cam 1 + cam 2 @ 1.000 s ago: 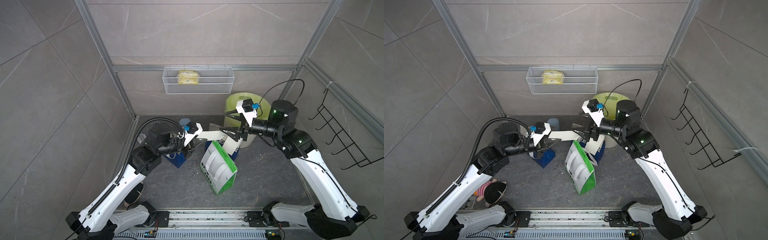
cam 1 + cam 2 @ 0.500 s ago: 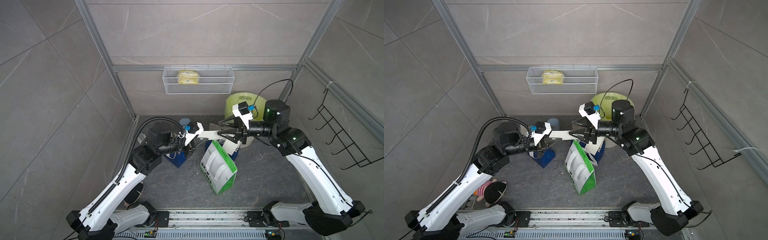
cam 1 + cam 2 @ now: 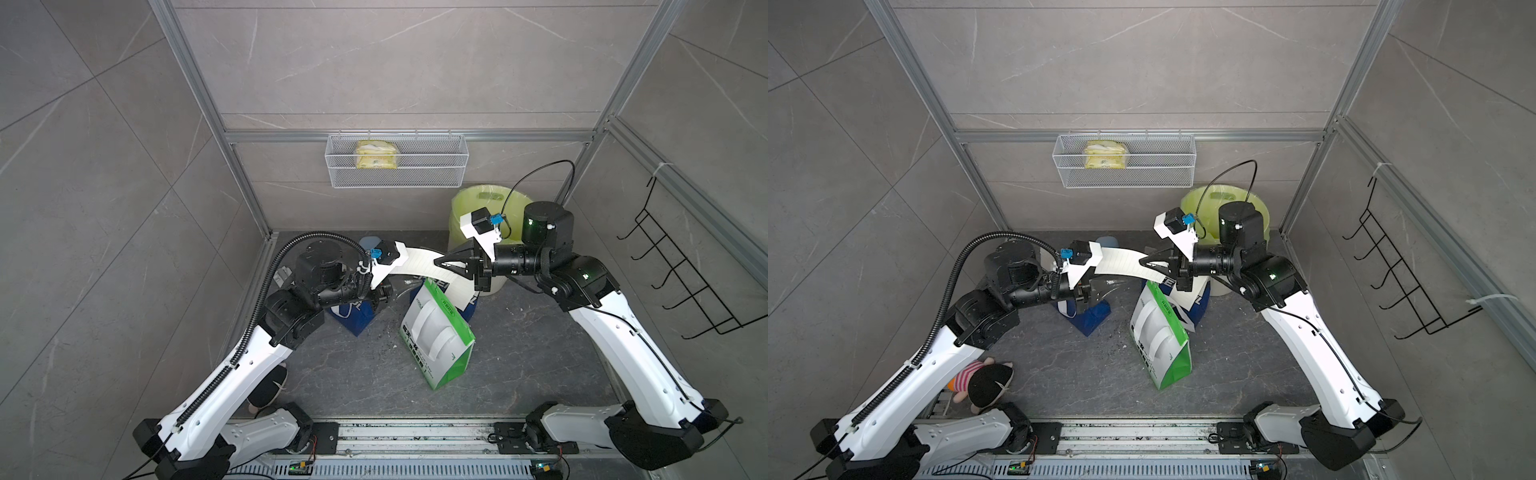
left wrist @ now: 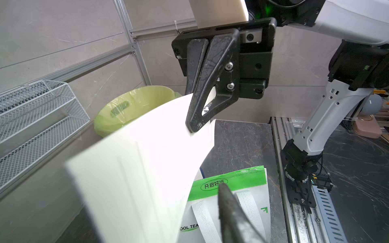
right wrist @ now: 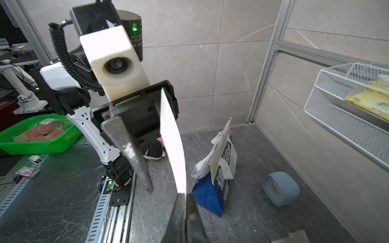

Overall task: Shred takeout receipts and throw away
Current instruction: Shred the takeout receipt.

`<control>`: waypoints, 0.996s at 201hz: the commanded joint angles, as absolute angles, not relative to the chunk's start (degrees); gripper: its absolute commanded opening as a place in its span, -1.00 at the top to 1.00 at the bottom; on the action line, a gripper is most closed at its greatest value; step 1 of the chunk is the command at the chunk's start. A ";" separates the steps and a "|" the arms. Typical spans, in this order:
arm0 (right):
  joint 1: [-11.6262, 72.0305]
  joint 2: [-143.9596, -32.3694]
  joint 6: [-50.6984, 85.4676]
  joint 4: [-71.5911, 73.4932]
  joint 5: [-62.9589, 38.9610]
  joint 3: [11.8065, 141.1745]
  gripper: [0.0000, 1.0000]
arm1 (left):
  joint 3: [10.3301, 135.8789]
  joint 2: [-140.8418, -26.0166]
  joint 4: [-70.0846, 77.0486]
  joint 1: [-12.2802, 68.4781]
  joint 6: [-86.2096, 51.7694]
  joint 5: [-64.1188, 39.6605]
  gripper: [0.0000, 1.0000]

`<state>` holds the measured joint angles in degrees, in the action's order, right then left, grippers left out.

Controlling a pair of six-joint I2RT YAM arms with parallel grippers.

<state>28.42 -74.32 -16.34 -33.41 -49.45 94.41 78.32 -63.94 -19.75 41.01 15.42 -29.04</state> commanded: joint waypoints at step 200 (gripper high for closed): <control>36.97 -68.88 -47.19 -39.05 -26.76 87.97 1.00 | 101.93 -78.04 -41.76 45.94 26.43 -28.02 0.22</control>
